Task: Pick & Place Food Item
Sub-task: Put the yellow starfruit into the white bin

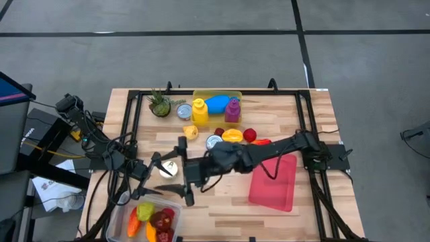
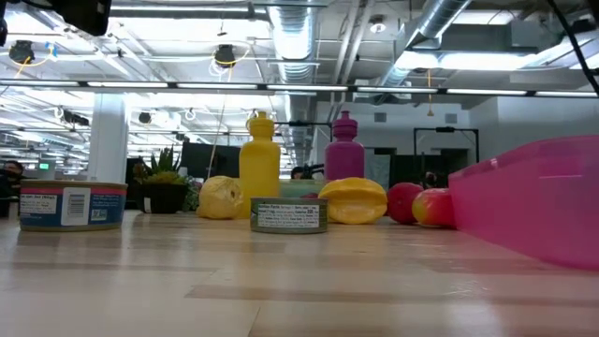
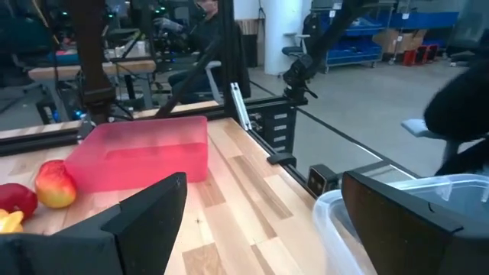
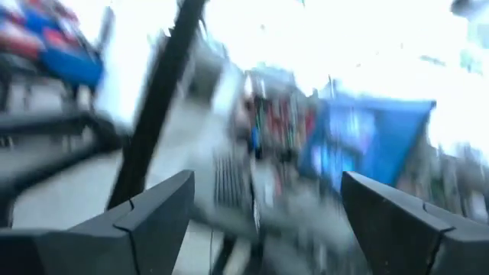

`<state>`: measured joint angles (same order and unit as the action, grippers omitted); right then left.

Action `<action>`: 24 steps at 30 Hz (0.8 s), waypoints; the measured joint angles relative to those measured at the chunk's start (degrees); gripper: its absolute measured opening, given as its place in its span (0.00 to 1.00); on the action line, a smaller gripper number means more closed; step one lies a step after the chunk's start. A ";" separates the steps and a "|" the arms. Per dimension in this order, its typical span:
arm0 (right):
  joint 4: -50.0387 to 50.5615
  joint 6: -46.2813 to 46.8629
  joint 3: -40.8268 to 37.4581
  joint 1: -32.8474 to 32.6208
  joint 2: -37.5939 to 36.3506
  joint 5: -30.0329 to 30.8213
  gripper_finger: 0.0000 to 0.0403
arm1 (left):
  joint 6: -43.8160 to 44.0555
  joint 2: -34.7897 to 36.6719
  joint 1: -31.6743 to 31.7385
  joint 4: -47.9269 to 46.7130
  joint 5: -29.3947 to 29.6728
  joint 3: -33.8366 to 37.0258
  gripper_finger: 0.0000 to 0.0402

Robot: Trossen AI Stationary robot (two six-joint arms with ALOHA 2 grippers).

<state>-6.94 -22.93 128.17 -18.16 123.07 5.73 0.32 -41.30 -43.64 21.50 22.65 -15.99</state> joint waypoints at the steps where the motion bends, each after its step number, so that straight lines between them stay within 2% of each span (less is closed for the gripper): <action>1: -3.75 -0.79 -0.07 0.35 0.28 -3.02 0.79 | 0.00 0.00 0.00 0.00 0.05 0.01 0.85; 3: -13.42 -0.74 0.25 1.57 2.30 -10.20 0.79 | -0.02 0.02 0.00 1.53 0.03 0.80 0.85; 5: -18.17 0.11 -0.09 2.27 3.17 -15.98 0.79 | -0.04 0.00 0.00 3.38 0.05 2.46 0.85; 7: -23.16 0.25 0.00 2.92 5.07 -19.42 0.79 | -0.06 -0.02 0.25 4.88 0.57 3.89 0.85; 16: -25.24 2.33 -0.18 4.12 11.72 -20.72 0.79 | -0.02 0.20 0.46 10.98 2.05 7.93 0.85; 18: -28.69 2.73 -0.03 4.07 13.47 -20.73 0.79 | -0.04 0.34 0.46 11.02 2.85 8.30 0.85; 20: -34.49 3.95 -0.12 4.19 14.80 -21.23 0.79 | -0.04 0.35 0.47 10.86 3.05 8.59 0.85; 24: -56.80 10.81 -0.03 5.70 18.81 -26.00 0.79 | -0.04 0.39 0.48 11.32 4.36 9.40 0.85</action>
<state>-63.75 -12.11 128.14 -12.45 141.88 -20.27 0.27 -40.91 -43.16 32.81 27.01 -6.58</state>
